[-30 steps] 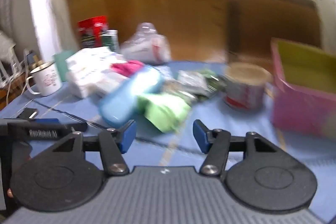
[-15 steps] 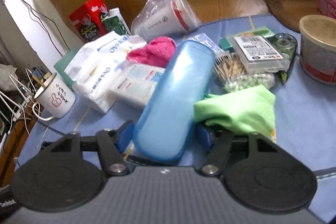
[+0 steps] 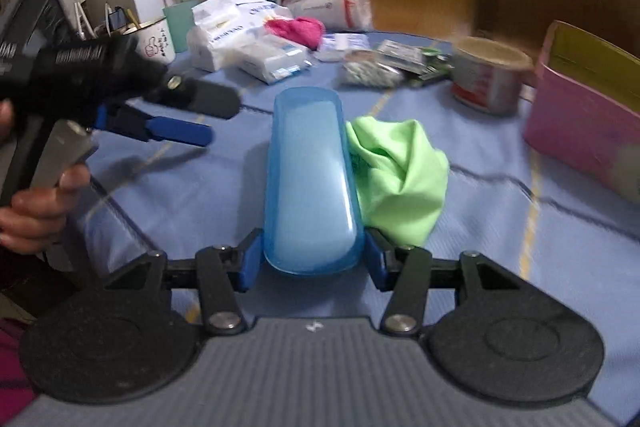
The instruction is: Organize soft objects
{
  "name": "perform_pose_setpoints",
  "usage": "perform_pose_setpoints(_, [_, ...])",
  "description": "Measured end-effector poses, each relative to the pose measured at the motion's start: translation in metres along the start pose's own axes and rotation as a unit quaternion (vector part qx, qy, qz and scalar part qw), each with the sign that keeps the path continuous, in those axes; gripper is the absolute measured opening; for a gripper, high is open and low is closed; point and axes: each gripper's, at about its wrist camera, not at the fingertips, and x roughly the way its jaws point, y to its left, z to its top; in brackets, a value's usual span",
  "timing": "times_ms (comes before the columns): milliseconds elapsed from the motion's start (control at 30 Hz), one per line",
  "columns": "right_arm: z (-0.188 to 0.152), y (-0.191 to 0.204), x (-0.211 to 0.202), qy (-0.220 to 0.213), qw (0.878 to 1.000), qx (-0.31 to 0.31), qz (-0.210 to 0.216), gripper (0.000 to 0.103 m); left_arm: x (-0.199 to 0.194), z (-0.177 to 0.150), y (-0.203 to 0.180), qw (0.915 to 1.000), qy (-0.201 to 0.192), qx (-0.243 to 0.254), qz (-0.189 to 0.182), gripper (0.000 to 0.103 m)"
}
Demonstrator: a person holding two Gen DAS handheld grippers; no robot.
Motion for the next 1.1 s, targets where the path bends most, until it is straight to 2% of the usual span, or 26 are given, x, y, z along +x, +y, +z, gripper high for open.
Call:
perform_pose_setpoints(33, [-0.003,0.001,0.002,-0.009,1.0,-0.001,-0.003,0.058,0.009,-0.002,-0.005,0.9999,0.012,0.001,0.008,0.098])
perform_pose_setpoints(100, [-0.005,0.003,0.007,-0.022,1.0,-0.003,-0.001,0.063,0.016,-0.002,-0.013,0.9995,0.006,0.009,0.029,0.095])
perform_pose_setpoints(133, [-0.007,0.004,0.01,-0.03,1.0,-0.004,-0.002,0.064,0.019,-0.003,-0.016,0.9992,0.006,0.015,0.037,0.089])
perform_pose_setpoints(167, [-0.008,0.005,0.013,-0.034,0.999,-0.008,-0.001,0.064,0.021,-0.004,-0.018,0.9992,0.008,0.016,0.037,0.074])
perform_pose_setpoints(200, [-0.01,0.007,0.015,-0.04,0.999,-0.014,0.003,0.064,0.023,-0.004,-0.02,0.9992,0.013,0.01,0.037,0.071])
perform_pose_setpoints(233, [-0.012,0.008,0.015,-0.044,0.999,-0.021,0.011,0.057,0.019,-0.006,-0.022,0.9988,0.006,0.009,0.048,0.068])
perform_pose_setpoints(300, [-0.012,0.016,0.018,-0.05,0.998,-0.038,0.005,0.057,0.013,-0.007,-0.025,0.9984,0.001,0.008,0.056,0.067])
perform_pose_setpoints(400, [-0.016,0.014,0.012,-0.068,0.997,-0.03,0.028,0.056,-0.004,-0.001,-0.036,0.9982,-0.015,0.009,0.058,0.064])
perform_pose_setpoints(500, [-0.009,0.011,-0.002,-0.108,0.993,-0.021,0.037,0.056,-0.012,0.016,-0.058,0.9968,-0.037,0.043,0.057,0.064])
perform_pose_setpoints(567, [0.0,0.004,-0.008,-0.134,0.99,-0.013,0.031,0.056,-0.006,0.032,-0.083,0.9937,-0.051,0.083,0.054,0.064])
perform_pose_setpoints(667, [0.013,-0.012,-0.014,-0.165,0.986,-0.006,-0.008,0.056,0.021,0.059,-0.124,0.9876,-0.061,0.139,0.039,0.064])
perform_pose_setpoints(833, [0.036,-0.075,-0.024,-0.199,0.974,0.046,-0.094,0.056,0.095,0.098,-0.191,0.9755,-0.06,0.212,-0.004,0.064])
perform_pose_setpoints(967, [0.055,-0.127,-0.024,-0.204,0.964,0.085,-0.146,0.056,0.158,0.119,-0.216,0.9737,-0.039,0.223,-0.024,0.065])
perform_pose_setpoints(1100, [0.067,-0.171,-0.005,-0.187,0.959,0.132,-0.168,0.057,0.209,0.121,-0.215,0.9783,-0.014,0.207,-0.003,0.066])
